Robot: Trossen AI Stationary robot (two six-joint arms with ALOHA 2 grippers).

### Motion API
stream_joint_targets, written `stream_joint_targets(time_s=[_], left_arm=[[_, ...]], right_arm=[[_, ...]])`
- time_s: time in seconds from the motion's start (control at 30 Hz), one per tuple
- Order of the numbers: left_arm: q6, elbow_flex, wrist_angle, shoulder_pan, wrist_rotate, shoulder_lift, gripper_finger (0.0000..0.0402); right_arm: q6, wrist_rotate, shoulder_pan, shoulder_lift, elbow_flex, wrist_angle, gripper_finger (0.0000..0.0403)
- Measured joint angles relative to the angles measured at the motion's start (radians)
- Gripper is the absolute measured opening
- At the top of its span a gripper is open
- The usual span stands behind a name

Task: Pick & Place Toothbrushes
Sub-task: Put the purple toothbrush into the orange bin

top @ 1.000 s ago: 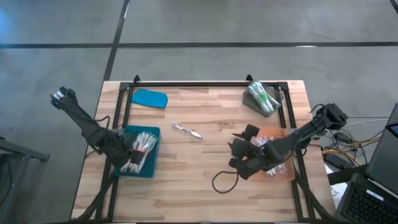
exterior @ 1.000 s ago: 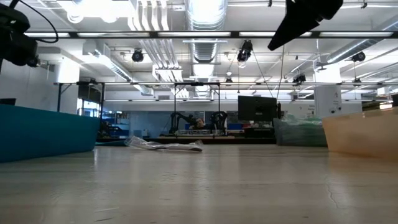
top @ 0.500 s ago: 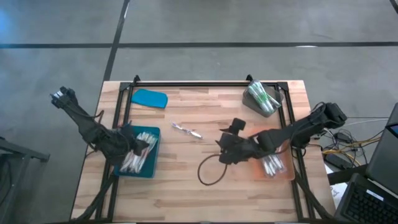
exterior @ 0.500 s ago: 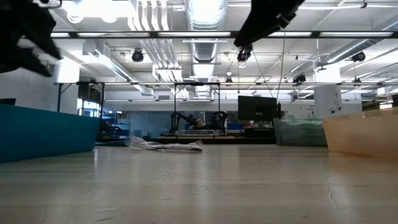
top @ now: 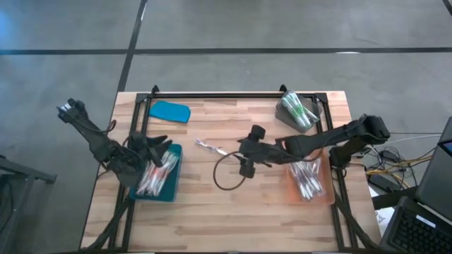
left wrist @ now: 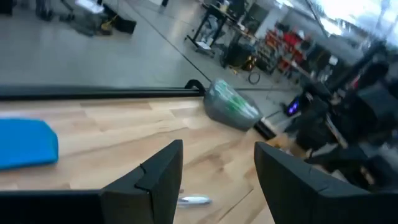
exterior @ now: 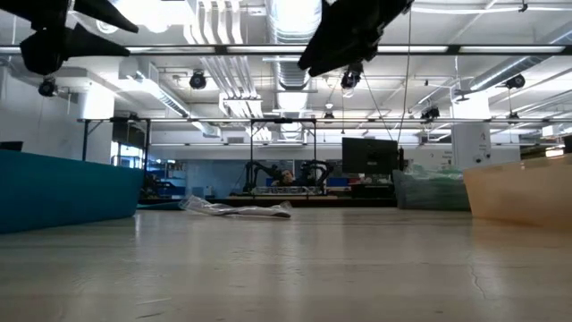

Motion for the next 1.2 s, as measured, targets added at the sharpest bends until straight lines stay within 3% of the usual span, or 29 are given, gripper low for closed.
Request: stream_joint_targets(time_s=[0.17, 0.3, 0.47, 0.57, 0.8, 1.03, 1.2], left_arm=[[0.362, -0.003, 0.153, 0.018, 0.066, 0.02, 0.0202], [0.65, -0.01, 0.375, 0.057, 0.128, 0.064, 0.0202], [1.019, -0.01, 0.685, 0.156, 0.333, 0.127, 0.0202], [1.166, -0.01, 0.827, 0.217, 0.464, 0.16, 0.0202], [1.229, -0.011, 0.941, 0.307, 0.581, 0.19, 0.0202], [1.359, -0.011, 1.032, 0.39, 0.961, 0.215, 0.0202], [1.416, -0.011, 1.138, 0.445, 1.034, 0.272, 0.0202]], right_arm=[[-0.043, -0.069, -0.036, 0.019, 0.0, 0.006, 0.0263], [-0.045, -0.072, -0.041, 0.019, 0.0, 0.017, 0.0266], [-0.052, -0.074, -0.049, 0.021, 0.0, 0.022, 0.0264], [-0.054, -0.107, -0.067, 0.034, 0.0, 0.028, 0.0255], [-0.069, -0.235, -0.135, 0.121, 0.0, 0.115, 0.0233], [-0.076, -0.294, -0.205, 0.208, 0.002, 0.154, 0.0224], [-0.075, -0.35, -0.242, 0.267, 0.004, 0.187, 0.0232]])
